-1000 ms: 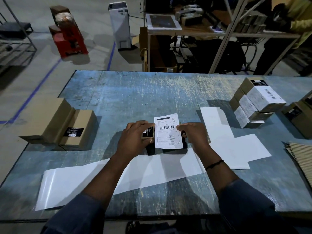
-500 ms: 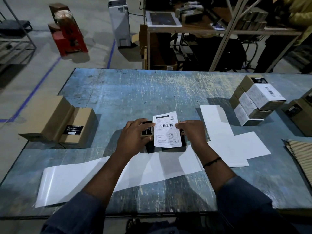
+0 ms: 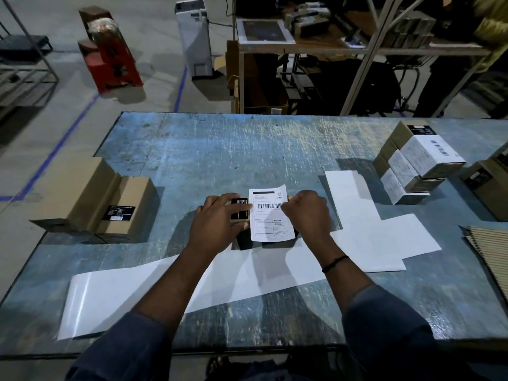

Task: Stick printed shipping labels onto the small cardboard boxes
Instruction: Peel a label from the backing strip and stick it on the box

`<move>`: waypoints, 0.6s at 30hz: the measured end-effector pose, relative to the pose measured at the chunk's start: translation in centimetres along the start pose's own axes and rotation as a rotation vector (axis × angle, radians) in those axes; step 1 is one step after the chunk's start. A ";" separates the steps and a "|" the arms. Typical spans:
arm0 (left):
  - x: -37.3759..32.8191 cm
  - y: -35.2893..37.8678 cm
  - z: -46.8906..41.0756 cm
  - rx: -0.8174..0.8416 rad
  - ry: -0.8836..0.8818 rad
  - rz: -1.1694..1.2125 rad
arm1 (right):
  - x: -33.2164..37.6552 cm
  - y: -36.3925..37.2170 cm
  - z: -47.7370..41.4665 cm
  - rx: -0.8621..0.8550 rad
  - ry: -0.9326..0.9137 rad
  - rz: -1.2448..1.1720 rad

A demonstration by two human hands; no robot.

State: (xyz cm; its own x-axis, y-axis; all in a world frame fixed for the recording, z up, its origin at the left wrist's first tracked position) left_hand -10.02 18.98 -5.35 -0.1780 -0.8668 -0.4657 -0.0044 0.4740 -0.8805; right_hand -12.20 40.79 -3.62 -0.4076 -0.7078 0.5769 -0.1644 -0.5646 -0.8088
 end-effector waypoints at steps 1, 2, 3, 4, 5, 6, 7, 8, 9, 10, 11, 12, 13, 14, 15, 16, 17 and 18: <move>0.0 0.0 0.0 0.000 0.000 0.005 | -0.1 0.0 -0.2 0.007 0.001 0.009; 0.0 0.0 0.0 0.000 0.000 0.008 | -0.4 0.0 -0.4 0.012 0.002 0.001; -0.1 0.0 0.0 0.004 0.001 0.005 | -0.8 -0.1 -0.7 0.017 0.006 -0.030; -0.1 -0.1 0.0 0.012 0.002 -0.003 | -1.3 0.0 -1.2 0.028 0.009 -0.078; -0.1 -0.1 0.0 0.019 0.004 -0.012 | -1.9 0.0 -1.6 0.051 0.008 -0.134; 0.0 -0.2 0.0 0.024 0.006 -0.016 | -2.4 0.1 -1.9 0.078 0.005 -0.182; 0.0 -0.3 0.0 0.027 0.003 -0.009 | -2.8 0.1 -2.1 0.095 0.000 -0.215; 0.0 -0.5 -0.1 0.026 -0.006 0.012 | -3.0 0.2 -2.2 0.091 -0.015 -0.224; -0.1 -0.7 -0.3 0.024 -0.021 0.041 | -3.1 0.2 -2.2 0.050 -0.063 -0.187; -0.4 -0.8 -0.6 0.016 -0.034 0.059 | -3.0 0.2 -2.1 -0.016 -0.158 -0.091; -0.7 -0.9 -1.0 0.000 -0.039 0.053 | -2.6 0.3 -2.0 -0.072 -0.280 0.036; -1.0 -0.9 -1.4 -0.017 -0.035 0.027 | -2.0 0.5 -1.7 -0.108 -0.416 0.155; -1.5 -0.7 -1.8 -0.024 -0.020 -0.004 | -1.4 0.7 -1.3 -0.133 -0.561 0.239; -1.9 -0.4 -2.1 -0.023 -0.001 -0.028 | -0.9 0.9 -1.0 -0.143 -0.697 0.303; -2.2 -0.2 -2.4 -0.025 0.016 -0.041 | -0.6 1.1 -0.8 -0.148 -0.801 0.354; -2.4 0.1 -2.7 -0.028 0.029 -0.053 | -0.6 1.2 -0.9 -0.148 -0.868 0.384; -2.5 0.2 -2.8 -0.025 0.037 -0.070 | -0.9 1.3 -1.1 -0.143 -0.908 0.401; -2.5 0.3 -2.9 -0.012 0.046 -0.098 | -1.0 1.3 -1.2 -0.130 -0.935 0.411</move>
State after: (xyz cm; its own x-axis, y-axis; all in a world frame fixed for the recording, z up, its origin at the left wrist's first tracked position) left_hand -12.46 21.76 -4.14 -0.2209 -0.9013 -0.3726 -0.0359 0.3893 -0.9204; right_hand -13.04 41.29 -5.38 0.3985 -0.9148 0.0655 -0.2890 -0.1931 -0.9377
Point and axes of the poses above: each hand's wrist, its own z-axis away from the middle knuckle, its own y-axis out of the palm, x = y × z, the point moved 2 cm from there along -z, towards the middle knuckle, and after that the axes turned 2 degrees about z, right-handed, at the moved point
